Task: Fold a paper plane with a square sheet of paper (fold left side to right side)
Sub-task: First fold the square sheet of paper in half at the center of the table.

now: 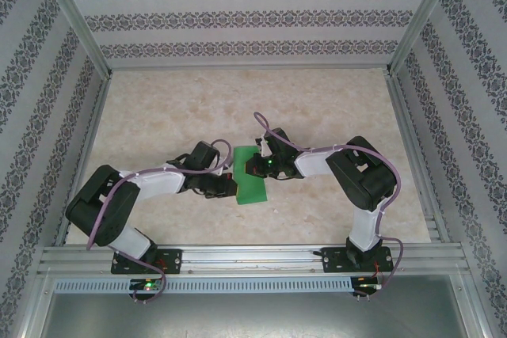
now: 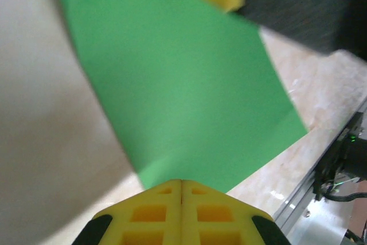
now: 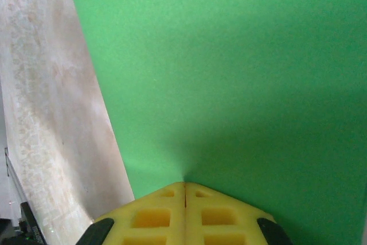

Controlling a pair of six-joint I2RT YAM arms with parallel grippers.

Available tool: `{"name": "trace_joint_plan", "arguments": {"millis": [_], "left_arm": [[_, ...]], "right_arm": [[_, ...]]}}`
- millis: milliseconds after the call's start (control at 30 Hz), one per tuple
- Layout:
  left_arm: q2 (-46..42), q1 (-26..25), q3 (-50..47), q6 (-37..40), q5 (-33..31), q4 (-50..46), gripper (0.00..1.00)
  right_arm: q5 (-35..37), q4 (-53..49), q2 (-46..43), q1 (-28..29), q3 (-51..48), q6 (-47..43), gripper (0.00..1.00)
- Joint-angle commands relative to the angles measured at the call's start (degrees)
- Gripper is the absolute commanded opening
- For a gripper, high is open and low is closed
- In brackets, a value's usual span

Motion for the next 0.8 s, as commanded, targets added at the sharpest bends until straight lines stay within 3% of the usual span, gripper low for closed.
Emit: {"name": "trace_joint_plan", "arguments": {"millis": [0,300,767], "left_arm": [[0.25,0.02,2.06,-1.54,0.21,1.39,0.00],[6.33,-1.09,1.92,-2.22,2.67,5.70,0.00],[7.51,-3.54,-2.01,-1.95,0.87,2.84,0.00]], "right_arm": [[4.34,-6.57,3.35,-0.43,-2.98,-1.14,0.00],[4.21,-6.57,3.35,-0.28,-2.89,-1.19,0.00],[4.64,-7.27,3.19,-0.31,-3.51,-1.40,0.00]]}}
